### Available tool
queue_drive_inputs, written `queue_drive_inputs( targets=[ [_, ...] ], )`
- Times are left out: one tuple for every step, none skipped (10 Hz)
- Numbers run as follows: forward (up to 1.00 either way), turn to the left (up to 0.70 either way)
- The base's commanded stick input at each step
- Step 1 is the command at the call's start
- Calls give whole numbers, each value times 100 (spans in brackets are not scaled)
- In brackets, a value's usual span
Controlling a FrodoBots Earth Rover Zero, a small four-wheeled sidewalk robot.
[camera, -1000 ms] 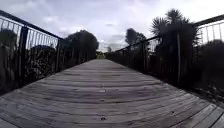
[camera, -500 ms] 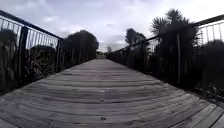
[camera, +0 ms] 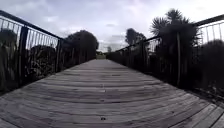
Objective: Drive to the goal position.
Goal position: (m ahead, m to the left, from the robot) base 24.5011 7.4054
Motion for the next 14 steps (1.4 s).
queue_drive_inputs(
  targets=[
    [7, 0],
    [7, 0],
    [7, 0],
    [7, 0],
    [7, 0],
    [7, 0],
    [7, 0],
    [7, 0],
    [7, 0],
    [7, 0],
    [7, 0],
    [7, 0],
    [7, 0],
    [7, 0]
  ],
)
